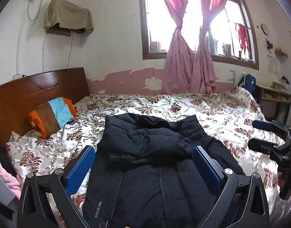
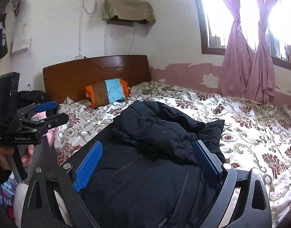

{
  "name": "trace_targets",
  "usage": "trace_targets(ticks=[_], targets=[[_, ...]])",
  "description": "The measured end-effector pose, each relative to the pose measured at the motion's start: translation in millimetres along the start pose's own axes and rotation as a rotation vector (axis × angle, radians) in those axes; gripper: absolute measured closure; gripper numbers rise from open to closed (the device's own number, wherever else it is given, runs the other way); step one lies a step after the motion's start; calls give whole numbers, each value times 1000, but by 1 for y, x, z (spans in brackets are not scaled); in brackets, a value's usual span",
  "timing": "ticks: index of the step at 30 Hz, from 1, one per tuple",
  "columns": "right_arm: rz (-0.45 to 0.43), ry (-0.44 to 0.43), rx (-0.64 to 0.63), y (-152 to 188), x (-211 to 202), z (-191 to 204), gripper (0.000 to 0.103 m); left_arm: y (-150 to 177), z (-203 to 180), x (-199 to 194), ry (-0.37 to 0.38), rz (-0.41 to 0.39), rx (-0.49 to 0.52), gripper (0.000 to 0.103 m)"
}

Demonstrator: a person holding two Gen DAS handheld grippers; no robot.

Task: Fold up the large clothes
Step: 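Move both open tools to the folded edge of the navy jacket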

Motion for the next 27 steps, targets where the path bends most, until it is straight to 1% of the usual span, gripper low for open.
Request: trace_targets(ticks=[3,6,12,13,17,19,23,26,27], targets=[[-18,13,12,11,-9,6,10,14,0,-13,-22,-9,30,0],[-10,22,44,21,-12,7,10,29,2,-22,-41,-10,62,0],[43,74,17,45,-8,13,9,64,9,-27,-38,40,86,0],[51,79,12,48,-8,14,9,70,11,-27,-30,53,84,0],[117,81,2,72,-2,15,9,100,21,-27,43,116,72,0],[160,84,5,85,2,14,9,112,23,-25,59,142,76,0],[240,92,-2,110,8,10,9,137,21,-18,78,210,120,0],[301,84,-15,125,13,9,9,153,16,-9,91,280,164,0],[323,81,-23,131,14,10,9,158,15,-6,110,311,171,0]])
Point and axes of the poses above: each gripper's, at about its wrist camera, not at the fingertips, and x roughly the way its jaws point, z to its left, y to its underside, the point moved 2 cm from there along x, roughly the way its jaws point, and after that the axes turned 1 degree about -x, right-handed, at the moved point
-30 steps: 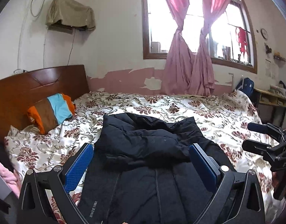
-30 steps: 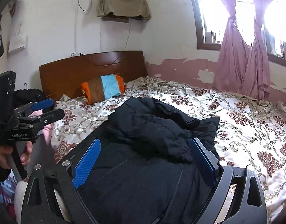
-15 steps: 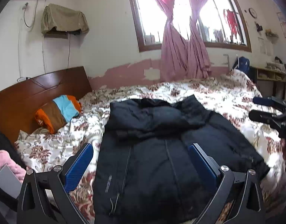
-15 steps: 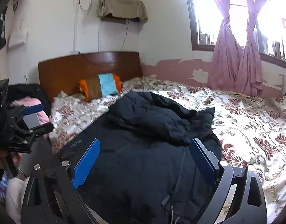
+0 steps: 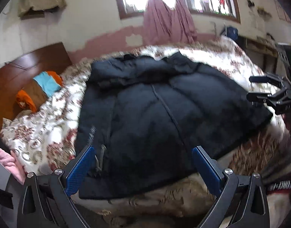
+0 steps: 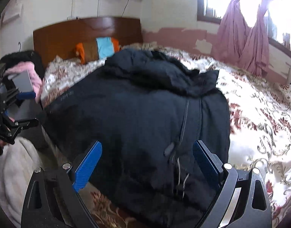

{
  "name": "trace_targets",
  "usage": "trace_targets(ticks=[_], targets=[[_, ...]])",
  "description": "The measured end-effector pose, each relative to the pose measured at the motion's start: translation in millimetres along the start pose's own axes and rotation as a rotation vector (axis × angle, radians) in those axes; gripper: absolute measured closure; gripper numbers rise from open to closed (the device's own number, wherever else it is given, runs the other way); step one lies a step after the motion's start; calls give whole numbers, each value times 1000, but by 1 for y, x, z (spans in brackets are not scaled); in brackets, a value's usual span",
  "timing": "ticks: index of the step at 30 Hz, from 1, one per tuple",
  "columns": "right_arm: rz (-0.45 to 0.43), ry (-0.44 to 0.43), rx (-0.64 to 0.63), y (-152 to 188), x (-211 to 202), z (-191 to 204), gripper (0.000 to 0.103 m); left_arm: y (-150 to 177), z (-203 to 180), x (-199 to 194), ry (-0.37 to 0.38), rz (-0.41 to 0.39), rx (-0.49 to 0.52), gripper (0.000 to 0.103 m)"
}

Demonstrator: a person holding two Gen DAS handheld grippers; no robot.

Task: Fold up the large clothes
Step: 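Move both open tools to the folded edge of the navy jacket, then close both tools on the folded jacket edge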

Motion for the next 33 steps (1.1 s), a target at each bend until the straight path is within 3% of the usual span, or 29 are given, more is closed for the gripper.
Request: trace_targets(ticks=[3,7,12,19,25,33], targets=[[35,5,-49,14,4,6,9,12,-2,16,53,88,18,0],[75,35,-183,34,8,19,9,29,-5,34,47,184,65,0],[76,112,-378,52,7,42,9,42,-8,44,66,244,94,0],[76,240,-528,68,12,68,9,52,-19,53,30,292,187,0],[33,324,-514,66,16,74,9,59,-28,61,-70,330,282,0],[-100,271,-359,30,-3,65,9,58,-27,62,-100,332,290,0]])
Point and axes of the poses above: each gripper's, at about its wrist camera, not at the fingertips, and x roughly the way its jaws point, z to its left, y to its underside, the point moved 2 cm from there along x, roughly the way its jaws point, and after that the axes turned 1 degree about -x, right-handed, at the moved point
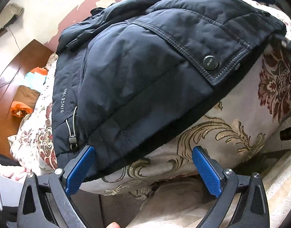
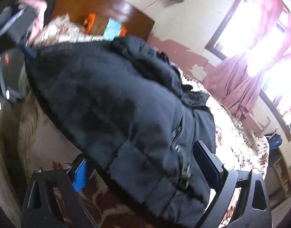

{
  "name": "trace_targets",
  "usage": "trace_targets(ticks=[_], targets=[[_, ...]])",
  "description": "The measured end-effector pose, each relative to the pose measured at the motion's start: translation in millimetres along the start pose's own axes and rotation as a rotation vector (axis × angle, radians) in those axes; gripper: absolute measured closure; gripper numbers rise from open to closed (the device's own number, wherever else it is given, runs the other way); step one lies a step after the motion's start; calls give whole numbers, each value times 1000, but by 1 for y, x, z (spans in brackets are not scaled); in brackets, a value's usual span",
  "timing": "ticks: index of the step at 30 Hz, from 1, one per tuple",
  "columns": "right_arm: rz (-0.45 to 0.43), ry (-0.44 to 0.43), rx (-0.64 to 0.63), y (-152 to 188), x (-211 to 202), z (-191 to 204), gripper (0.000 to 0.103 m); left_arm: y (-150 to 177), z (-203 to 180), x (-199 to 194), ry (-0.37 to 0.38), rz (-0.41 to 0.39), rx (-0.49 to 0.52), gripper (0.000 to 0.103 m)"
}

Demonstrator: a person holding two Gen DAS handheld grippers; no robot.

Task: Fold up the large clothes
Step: 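Close both tools on the folded jacket edge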

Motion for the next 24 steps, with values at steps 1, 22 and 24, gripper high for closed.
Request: trace_targets(ticks=[1,22,24], targets=[[-6,-5,7,-4,0,-3,9,0,1,1,2,1,-5,0],[-80,-96,162,-38,21,-45,9,-3,54,18,-124,61,-231,31],[-79,-87,161,-38,19,-44,9,-4,55,21,-180,82,-230,44]])
Point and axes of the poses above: each gripper's, at about its wrist camera, not at the fingertips, and x roughly the way its jaws point, z to its left, y to its underside, the point moved 2 cm from there along x, roughly the way its jaws point, and after that the axes turned 1 degree about -x, right-handed, at the moved point
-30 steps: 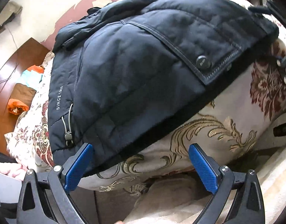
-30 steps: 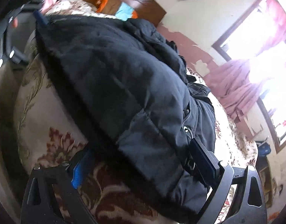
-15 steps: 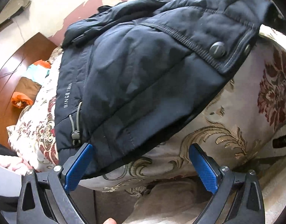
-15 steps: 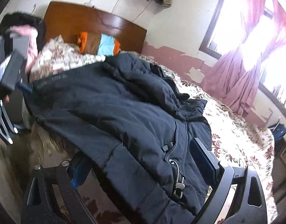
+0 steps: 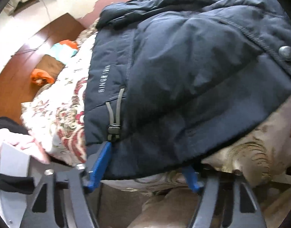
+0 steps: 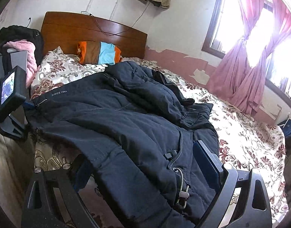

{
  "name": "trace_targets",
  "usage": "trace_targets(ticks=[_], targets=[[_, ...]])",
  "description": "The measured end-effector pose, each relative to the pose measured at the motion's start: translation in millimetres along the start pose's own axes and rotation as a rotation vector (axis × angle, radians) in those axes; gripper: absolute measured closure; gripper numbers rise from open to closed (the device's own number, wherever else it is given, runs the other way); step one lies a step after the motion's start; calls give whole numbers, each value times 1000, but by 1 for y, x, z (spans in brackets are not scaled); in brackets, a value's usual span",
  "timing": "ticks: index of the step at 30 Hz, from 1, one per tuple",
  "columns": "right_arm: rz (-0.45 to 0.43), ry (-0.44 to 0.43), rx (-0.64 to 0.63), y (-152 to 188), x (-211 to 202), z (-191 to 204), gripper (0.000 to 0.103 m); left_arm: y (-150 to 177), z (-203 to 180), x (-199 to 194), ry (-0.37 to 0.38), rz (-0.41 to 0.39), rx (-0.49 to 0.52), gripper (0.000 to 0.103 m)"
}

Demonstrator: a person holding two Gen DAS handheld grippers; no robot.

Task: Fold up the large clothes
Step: 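Close both tools on the folded jacket edge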

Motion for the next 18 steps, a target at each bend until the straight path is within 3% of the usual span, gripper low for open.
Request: trace_targets(ticks=[4,6,10,12,14,15,17,18], targets=[[-4,20,17,1,-4,-1,10,-5,1,4,-47,20,-2,52],[-2,23,40,3,-4,-3,10,-7,3,5,-83,19,-9,63],[21,19,76,12,-4,-5,11,-11,15,-2,-67,-15,-79,75],[47,-5,79,20,-1,-4,20,-12,23,-9,-59,-57,-124,80],[77,-46,82,26,0,-2,44,-13,30,-19,-55,-107,-167,83],[87,-59,80,28,1,-1,49,-13,32,-23,-61,-129,-183,84],[101,-85,75,32,0,1,71,-15,37,-34,-79,-190,-210,86],[101,-83,73,34,-1,1,73,-16,39,-41,-87,-225,-218,86]])
Point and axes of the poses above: each gripper's, at about its wrist camera, not at the fingertips, and x roughly the way its jaws point, z to its left, y to its underside, the point moved 2 cm from there along x, roughly the way its jaws point, and after that the axes turned 1 degree about -x, right-handed, at the moved point
